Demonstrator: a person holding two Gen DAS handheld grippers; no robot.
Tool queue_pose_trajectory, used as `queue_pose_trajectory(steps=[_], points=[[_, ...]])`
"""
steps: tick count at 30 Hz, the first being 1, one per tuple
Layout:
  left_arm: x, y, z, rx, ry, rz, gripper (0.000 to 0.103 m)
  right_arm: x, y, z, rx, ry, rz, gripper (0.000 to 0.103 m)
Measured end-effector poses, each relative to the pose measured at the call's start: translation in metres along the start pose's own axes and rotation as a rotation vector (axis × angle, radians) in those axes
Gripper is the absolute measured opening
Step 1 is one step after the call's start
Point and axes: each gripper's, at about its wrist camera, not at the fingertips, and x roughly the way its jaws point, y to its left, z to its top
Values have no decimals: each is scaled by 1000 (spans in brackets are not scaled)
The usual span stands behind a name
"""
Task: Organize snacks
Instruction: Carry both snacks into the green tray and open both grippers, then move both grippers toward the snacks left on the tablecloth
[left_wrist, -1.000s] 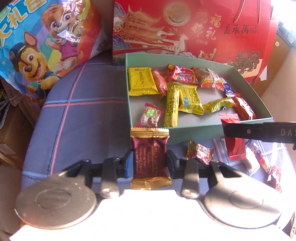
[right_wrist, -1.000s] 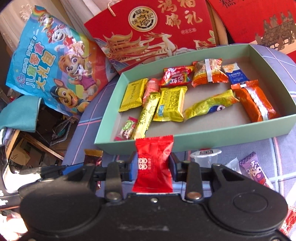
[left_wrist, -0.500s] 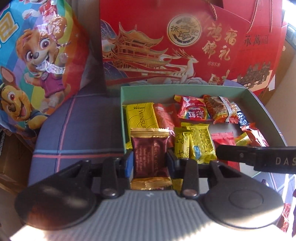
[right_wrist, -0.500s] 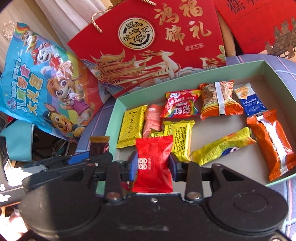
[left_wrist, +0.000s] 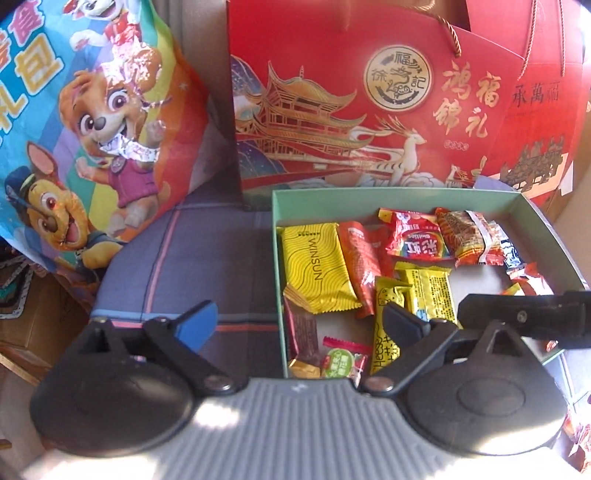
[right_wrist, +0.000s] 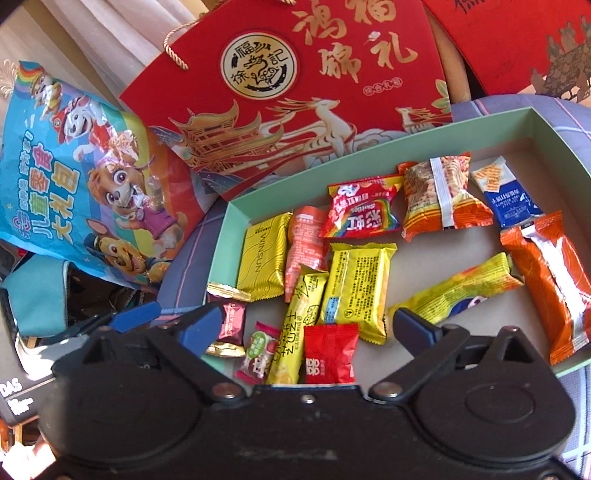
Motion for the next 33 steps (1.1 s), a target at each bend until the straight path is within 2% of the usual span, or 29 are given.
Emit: queue_pose_trajectory(steps=[11,22,28,33], points=[[-38,-4,-30,-7,12,-22,103,-41,2,-25,-11,-4,-22,103],[-61,2,-93,-21,84,-24,103,-73,-4,-71,-16,4,-31,103],[-67,7,-127,-33,138,-23,103,-77,-9,-100,-22,53,-33,103],[-76,5,-155,-22,185,-66,103,-81,-14,-124,-33,108,-35,103]])
